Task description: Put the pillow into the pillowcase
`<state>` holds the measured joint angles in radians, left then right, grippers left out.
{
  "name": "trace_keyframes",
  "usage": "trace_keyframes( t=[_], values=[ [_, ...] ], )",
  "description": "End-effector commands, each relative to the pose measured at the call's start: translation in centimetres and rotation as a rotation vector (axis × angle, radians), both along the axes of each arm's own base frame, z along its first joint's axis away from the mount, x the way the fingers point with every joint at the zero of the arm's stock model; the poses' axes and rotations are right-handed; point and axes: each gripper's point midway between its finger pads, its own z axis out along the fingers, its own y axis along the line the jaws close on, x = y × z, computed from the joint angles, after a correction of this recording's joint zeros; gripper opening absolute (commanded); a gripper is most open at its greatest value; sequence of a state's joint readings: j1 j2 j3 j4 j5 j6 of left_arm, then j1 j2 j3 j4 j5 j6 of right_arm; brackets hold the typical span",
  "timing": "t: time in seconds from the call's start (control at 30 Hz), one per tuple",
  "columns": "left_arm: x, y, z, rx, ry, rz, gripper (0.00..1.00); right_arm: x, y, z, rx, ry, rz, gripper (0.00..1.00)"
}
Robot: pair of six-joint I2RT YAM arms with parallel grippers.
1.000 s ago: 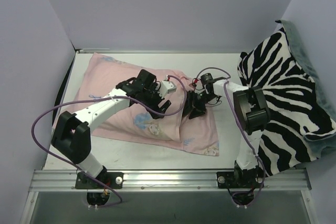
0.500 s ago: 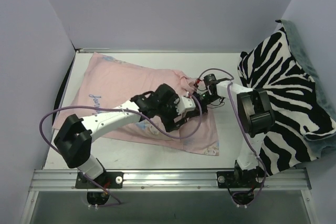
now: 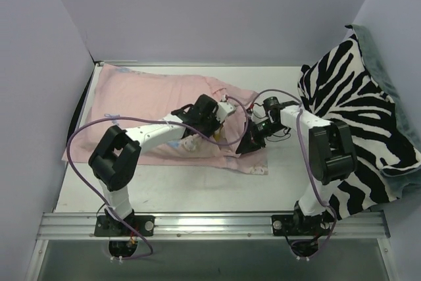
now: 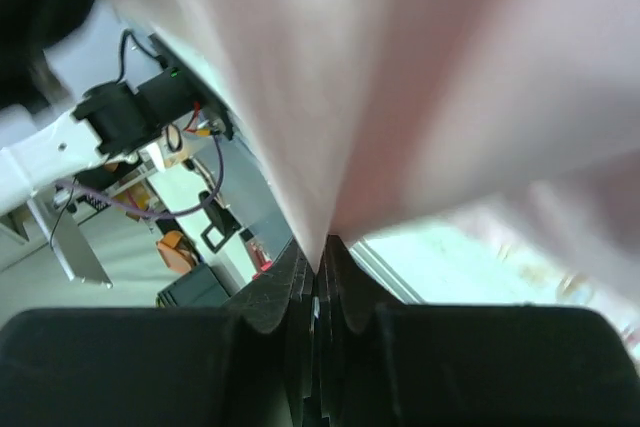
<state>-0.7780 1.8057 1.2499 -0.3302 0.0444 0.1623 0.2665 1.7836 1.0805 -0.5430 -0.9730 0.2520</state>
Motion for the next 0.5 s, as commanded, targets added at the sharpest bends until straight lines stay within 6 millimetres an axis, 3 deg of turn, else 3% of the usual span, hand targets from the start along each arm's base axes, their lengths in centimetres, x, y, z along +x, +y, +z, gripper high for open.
trace_keyframes(
  t=[0.0,0.1,0.2,0.23,0.3,0.37,0.4,0.43,0.47],
  values=[
    [5.1,-1.7,3.8,-0.15,-0.083,0.099,0.0,-2.2,0.2,4.0,0.116,0.007,0.046,0.0],
    [5.6,-3.4,4.8,-0.246,-0.062,0.104,0.0,-2.7,1.0,6.3,0.195,-0.026,0.074,0.0],
    [3.0,-5.9,5.5,-0.363,0.028,-0.019,0.01,-1.9,1.7,8.1,0.247,-0.055,0.079,0.0],
    [1.0,-6.6,5.8,-0.411,0.1,-0.058,0.11,-1.5,1.9,8.5,0.249,-0.069,0.081,0.0],
    [-1.4,-6.8,6.4,-0.441,0.152,-0.133,0.2,0.5,2.4,9.6,0.25,-0.129,0.08,0.0],
    [-4.3,-6.0,7.8,-0.471,0.193,-0.198,0.47,2.6,2.7,10.9,0.253,-0.179,0.068,0.0],
    [-5.4,-5.3,8.1,-0.462,0.217,-0.198,0.54,3.3,2.9,11.2,0.252,-0.195,0.065,0.0],
    [-6.0,-4.5,10.1,-0.482,0.194,-0.208,0.6,3.9,3.0,11.5,0.251,-0.207,0.065,0.0],
    [-6.4,-3.7,10.6,-0.478,0.19,-0.204,0.7,4.5,3.3,11.5,0.251,-0.212,0.066,0.0]
  ],
)
